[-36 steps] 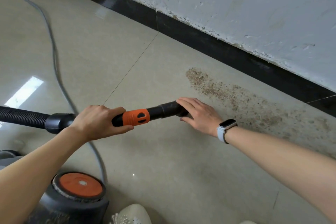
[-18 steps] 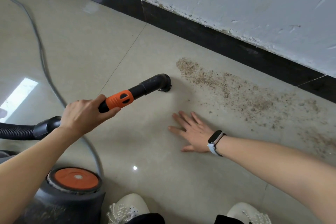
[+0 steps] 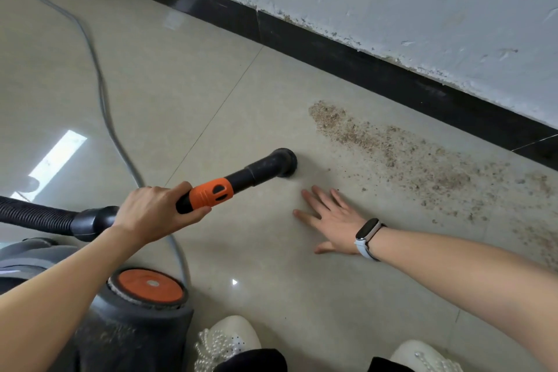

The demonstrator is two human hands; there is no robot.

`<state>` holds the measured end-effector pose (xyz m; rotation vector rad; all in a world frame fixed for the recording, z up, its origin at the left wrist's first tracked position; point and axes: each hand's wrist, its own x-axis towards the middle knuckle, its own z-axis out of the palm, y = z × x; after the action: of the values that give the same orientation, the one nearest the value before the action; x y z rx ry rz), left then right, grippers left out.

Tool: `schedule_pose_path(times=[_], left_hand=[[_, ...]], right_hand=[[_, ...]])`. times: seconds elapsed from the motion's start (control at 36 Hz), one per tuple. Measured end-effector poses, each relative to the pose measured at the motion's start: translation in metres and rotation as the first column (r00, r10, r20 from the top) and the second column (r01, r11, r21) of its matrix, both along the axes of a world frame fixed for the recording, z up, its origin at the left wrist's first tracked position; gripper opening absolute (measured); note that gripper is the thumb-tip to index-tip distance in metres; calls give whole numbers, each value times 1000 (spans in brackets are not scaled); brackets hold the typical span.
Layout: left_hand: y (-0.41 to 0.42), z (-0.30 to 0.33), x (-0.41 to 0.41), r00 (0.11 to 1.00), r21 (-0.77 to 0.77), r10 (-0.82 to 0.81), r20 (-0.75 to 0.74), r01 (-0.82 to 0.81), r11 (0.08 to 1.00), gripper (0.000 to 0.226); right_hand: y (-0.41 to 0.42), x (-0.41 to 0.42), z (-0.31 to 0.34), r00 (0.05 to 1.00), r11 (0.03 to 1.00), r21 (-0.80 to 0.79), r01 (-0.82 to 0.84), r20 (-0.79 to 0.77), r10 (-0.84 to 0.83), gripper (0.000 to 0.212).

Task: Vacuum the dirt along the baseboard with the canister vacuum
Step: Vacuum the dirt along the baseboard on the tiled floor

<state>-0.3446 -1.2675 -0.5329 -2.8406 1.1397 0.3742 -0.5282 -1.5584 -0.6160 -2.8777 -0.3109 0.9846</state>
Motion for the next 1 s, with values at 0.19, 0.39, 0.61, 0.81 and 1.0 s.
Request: schedule_pose_path(times=[0.19, 0.39, 0.61, 0.81, 1.0], left_hand=[[3, 5, 0, 991, 88, 136, -16, -135, 987, 40], [8, 10, 3, 973, 132, 229, 23, -230, 964, 48], [5, 9, -19, 995, 121, 102, -17, -99, 988, 46], [-3, 3, -25, 999, 117, -53, -12, 54, 992, 49], [-35, -1, -30, 999, 107, -26, -28, 29, 994, 47]], right_hand=[[7, -1, 1, 999, 999, -22, 40, -11, -41, 91], [13, 3, 2, 996, 997, -21, 80, -40, -81, 91], [18, 0, 2, 993, 995, -22, 97, -60, -99, 90], [17, -26, 2, 993, 995, -28, 99, -64, -101, 91], [-10, -44, 7, 997, 994, -102, 39, -68, -46, 95]])
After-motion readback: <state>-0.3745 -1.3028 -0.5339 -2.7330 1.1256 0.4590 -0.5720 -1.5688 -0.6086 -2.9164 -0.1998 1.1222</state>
